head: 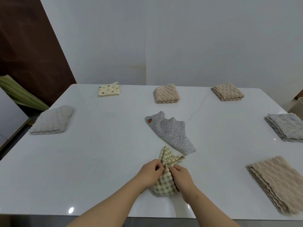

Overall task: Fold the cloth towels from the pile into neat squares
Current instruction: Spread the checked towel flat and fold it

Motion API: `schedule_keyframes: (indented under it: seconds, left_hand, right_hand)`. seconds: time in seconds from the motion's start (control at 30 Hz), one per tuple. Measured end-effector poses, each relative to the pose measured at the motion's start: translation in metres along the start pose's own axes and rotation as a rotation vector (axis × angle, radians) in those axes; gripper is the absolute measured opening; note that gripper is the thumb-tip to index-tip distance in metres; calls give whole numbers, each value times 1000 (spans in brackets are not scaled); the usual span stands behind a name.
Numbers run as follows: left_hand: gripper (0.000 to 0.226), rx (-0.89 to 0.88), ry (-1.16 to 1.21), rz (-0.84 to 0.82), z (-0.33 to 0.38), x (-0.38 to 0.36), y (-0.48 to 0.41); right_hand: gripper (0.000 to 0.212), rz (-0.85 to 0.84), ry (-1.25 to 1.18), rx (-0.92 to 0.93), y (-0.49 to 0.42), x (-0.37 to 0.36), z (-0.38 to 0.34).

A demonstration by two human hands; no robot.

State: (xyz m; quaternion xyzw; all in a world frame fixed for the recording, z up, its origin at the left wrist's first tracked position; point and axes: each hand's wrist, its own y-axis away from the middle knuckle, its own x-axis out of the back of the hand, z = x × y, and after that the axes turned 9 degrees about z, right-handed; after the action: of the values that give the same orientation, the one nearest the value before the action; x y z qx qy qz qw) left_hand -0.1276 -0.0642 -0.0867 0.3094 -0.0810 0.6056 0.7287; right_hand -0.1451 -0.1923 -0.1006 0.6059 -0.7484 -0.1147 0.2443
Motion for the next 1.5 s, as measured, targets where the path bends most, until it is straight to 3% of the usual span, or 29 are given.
schedule_keyframes:
  seconds: [0.27,0.4,0.5,0.57,0.8,1.07,1.4,1.5]
  left_hand:
    - [19,107,29,92,-6,1,-3]
    - [3,-18,-16,60,-4,-1,-1]
    - [13,-108,-116,58,-5,-3,1]
    - [23,-73,-75,57,-7,-2,0]
    - [20,103,153,102,-8,4,-4]
    - [20,179,307,241,-22,33,-13]
    - [21,188,109,382,-48,59,-14]
    - [12,206,23,449,-50,60,-16]
  right_hand:
    - [28,-10,69,47,-2,-3,5]
    - [22,-29,107,45,-5,-4,6]
    - [20,-46,134,52,-6,-4,7]
    - [19,-45,118,48,-5,-3,6]
    - [23,-42,57,36,-6,0,3]
    - [25,5,77,50,-5,2,-1]
    - [20,189,-67,-41,-19,9,4]
    - [15,205,-115,-77,-20,8,3]
